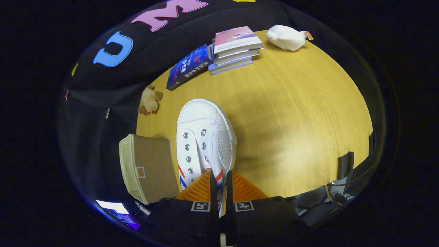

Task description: Open the storage box then place both shoes into the box .Put the left shoe in first, then the right shoe, with the right side of both shoes facing outward in a uniform manner.

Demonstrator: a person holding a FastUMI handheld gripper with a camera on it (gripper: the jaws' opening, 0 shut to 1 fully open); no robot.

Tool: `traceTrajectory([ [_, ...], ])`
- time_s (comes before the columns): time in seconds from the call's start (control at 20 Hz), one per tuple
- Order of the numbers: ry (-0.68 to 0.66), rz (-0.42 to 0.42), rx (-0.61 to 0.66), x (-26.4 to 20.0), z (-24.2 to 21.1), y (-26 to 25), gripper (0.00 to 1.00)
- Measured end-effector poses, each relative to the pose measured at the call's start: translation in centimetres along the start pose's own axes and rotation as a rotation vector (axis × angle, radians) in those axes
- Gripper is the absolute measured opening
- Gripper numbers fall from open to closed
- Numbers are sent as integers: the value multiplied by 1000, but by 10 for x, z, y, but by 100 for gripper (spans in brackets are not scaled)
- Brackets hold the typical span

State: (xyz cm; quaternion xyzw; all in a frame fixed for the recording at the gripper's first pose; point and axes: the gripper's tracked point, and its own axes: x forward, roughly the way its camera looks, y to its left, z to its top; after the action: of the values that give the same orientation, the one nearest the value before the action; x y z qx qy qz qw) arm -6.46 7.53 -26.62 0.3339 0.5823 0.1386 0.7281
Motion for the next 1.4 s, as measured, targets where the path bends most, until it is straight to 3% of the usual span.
traceTrajectory([
  [0.4,9,146,-64,-9,-8,144,11],
  [0.75,86,197,-109,20,-38,236,11],
  [1.05,148,140,-167,59,-66,266,11],
  [1.4,215,37,-219,88,-85,260,11],
])
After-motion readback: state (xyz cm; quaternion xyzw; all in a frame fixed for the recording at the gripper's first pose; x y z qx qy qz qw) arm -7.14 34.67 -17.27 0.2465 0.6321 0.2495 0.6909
